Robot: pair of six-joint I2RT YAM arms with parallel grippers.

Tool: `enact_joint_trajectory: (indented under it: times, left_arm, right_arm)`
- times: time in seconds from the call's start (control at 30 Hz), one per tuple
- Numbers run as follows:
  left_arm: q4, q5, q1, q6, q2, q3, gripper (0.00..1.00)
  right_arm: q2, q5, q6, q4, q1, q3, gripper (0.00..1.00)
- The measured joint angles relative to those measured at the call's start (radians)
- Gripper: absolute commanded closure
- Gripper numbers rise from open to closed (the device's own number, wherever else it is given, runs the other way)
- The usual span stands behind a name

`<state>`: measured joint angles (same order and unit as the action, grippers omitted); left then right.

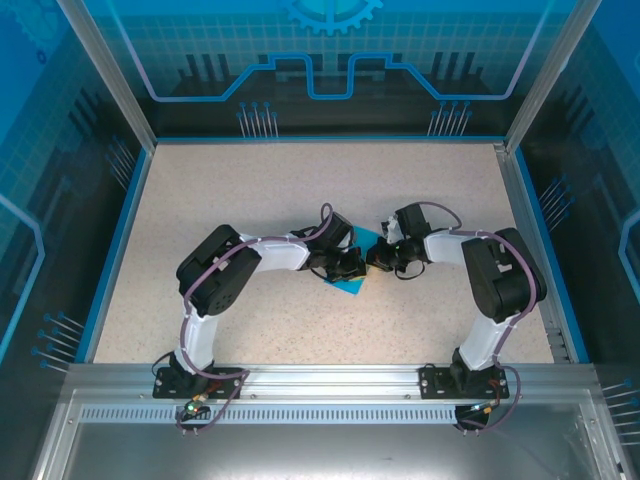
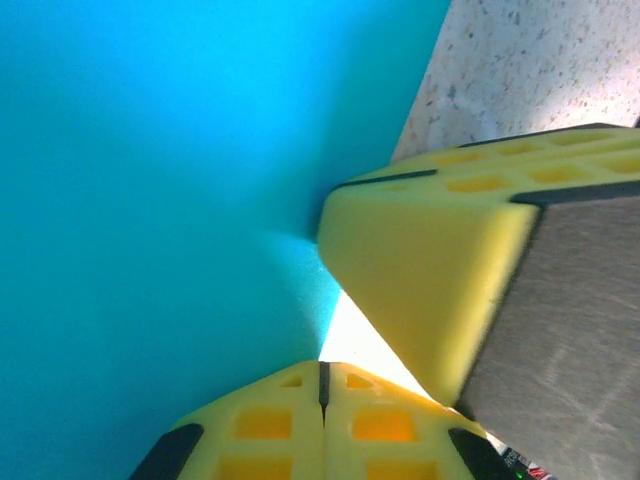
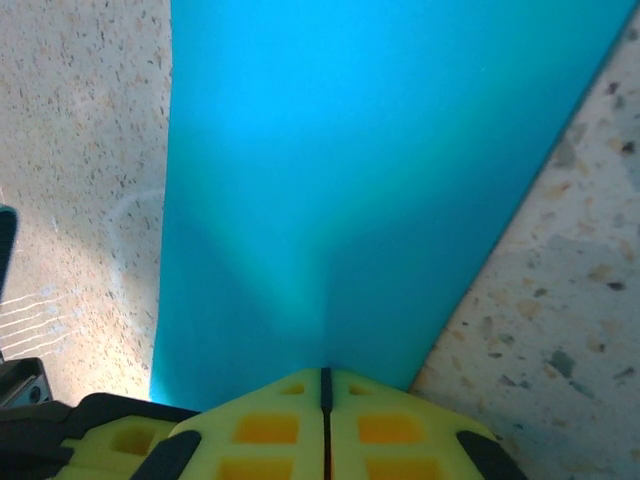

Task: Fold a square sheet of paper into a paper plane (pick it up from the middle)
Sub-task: Hold the square sheet of paper at the center of the table.

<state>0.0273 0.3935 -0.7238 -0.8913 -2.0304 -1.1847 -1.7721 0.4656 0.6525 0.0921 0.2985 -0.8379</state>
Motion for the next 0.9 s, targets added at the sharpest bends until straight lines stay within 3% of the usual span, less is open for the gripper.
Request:
enact_joint_trajectory:
  times: [0.9]
  left_arm:
    - [-0.035,-0.003,0.001,0.003,-0.01,0.011,0.98]
  right_arm:
    - [-0.018,-0.005,-0.026,0.045,0.0,-0.028,0.96]
